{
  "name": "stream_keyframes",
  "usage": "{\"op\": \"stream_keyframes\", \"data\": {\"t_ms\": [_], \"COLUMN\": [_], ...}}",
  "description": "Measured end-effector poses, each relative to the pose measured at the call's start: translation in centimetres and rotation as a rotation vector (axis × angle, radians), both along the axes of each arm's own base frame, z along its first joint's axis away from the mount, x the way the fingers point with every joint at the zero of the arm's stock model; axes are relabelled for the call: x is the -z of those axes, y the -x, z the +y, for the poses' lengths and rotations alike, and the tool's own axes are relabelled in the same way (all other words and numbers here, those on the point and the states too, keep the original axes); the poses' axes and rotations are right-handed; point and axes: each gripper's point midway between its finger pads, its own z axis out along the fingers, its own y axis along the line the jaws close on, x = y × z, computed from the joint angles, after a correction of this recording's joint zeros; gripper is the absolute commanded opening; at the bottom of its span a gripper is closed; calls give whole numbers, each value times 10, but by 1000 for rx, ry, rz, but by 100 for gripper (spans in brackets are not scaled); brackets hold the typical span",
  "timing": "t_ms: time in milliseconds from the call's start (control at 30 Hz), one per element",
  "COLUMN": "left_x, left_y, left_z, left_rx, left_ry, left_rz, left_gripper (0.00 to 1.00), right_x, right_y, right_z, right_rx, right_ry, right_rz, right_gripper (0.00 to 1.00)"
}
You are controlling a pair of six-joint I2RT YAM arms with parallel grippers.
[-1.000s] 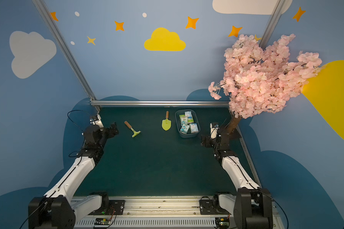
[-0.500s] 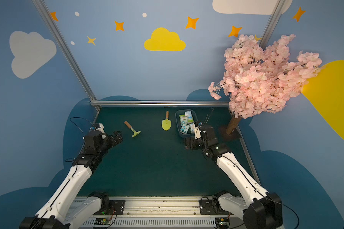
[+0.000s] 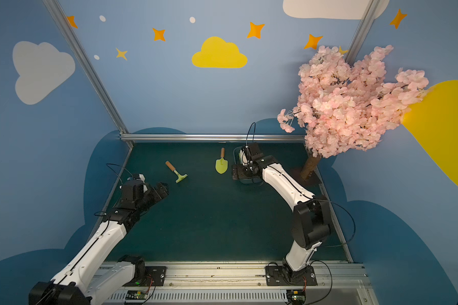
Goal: Take the pocket tissues out of the storage box
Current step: Move the storage box to the center of the board.
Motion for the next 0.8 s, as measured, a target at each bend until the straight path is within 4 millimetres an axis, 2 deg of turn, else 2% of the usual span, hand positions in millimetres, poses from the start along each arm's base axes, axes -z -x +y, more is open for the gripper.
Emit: {"op": "stream_keyframes", "data": {"t_ms": [233, 333, 433, 600, 800], "left_x": [17, 19, 16, 13, 20], "left_y": [7, 8, 7, 5, 5], "left_z": [-2, -1, 2, 8, 9], "left_rx": [-16, -41, -70, -102, -121], "left_ry": [35, 45, 44, 28, 28], "left_rz": [94, 138, 165, 193, 226], "left_gripper": [100, 100, 100, 100, 100], "right_x": [19, 29, 40, 56, 64], "right_y": [-52, -65, -70, -73, -78], "right_z": [19, 20, 16, 7, 8], "right_rx": [18, 30, 43, 55, 26], "right_ry": [67, 103, 141, 177, 190], "right_rz": [64, 86, 113, 156, 163], "right_gripper": [97, 92, 88, 71, 49]}}
